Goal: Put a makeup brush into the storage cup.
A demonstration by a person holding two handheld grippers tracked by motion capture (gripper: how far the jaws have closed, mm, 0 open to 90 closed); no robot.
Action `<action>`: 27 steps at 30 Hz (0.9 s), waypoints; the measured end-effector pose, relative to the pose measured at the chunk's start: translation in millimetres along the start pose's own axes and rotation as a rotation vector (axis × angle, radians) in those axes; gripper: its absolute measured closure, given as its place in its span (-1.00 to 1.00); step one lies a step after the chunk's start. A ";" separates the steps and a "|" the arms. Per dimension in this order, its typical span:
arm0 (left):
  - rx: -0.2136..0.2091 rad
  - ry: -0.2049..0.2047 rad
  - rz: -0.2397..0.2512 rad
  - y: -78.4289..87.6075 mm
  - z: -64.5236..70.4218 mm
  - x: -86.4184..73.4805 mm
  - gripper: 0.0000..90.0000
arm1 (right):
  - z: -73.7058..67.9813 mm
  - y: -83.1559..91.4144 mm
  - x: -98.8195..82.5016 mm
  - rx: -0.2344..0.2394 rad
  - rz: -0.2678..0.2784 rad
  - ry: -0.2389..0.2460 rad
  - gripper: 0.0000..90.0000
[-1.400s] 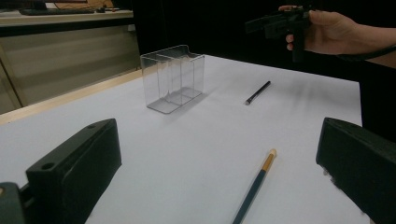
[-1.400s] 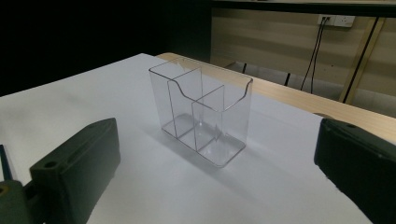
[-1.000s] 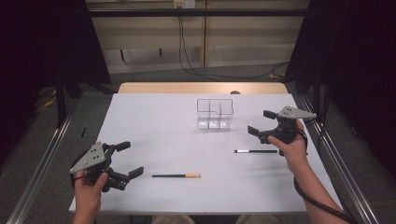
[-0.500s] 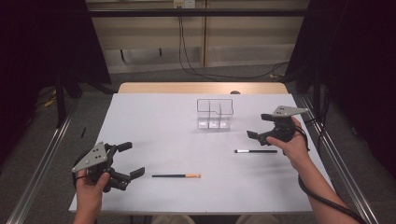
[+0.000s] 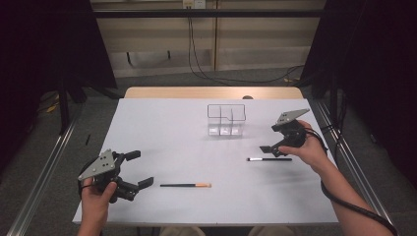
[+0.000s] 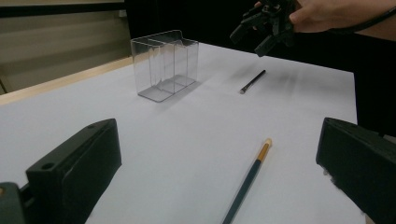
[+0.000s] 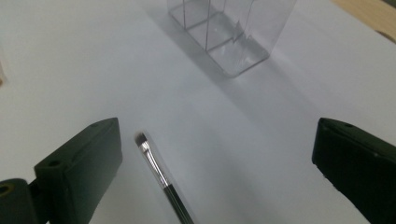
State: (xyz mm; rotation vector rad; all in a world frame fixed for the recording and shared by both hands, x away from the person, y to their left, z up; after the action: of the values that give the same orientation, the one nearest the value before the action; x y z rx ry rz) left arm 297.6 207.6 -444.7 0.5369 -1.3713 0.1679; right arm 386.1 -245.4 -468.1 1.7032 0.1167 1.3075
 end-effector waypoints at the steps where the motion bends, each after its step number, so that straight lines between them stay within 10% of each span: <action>1: -0.006 0.001 0.001 -0.2 0.2 0.1 -1.00 | 0.1 -0.8 -0.3 0.000 -0.015 0.008 -0.95; 27: 0.000 0.002 -0.005 0.8 -1.7 -0.6 -1.00 | 1.9 -17.8 -11.9 0.032 -0.365 0.180 -0.80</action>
State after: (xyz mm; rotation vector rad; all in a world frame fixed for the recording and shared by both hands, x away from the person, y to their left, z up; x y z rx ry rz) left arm 298.7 209.2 -445.2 0.5400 -1.3676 0.1651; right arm 390.4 -243.8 -489.1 1.5012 0.5303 1.1828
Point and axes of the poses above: each handheld gripper's, and its own axes: y roughly backward along the jaws, x roughly out of its top, z roughly to its right, the point moved 6 cm from there along -y, roughly forward along the jaws, and after that the axes turned 2 degrees about y, right-handed, at the moved point
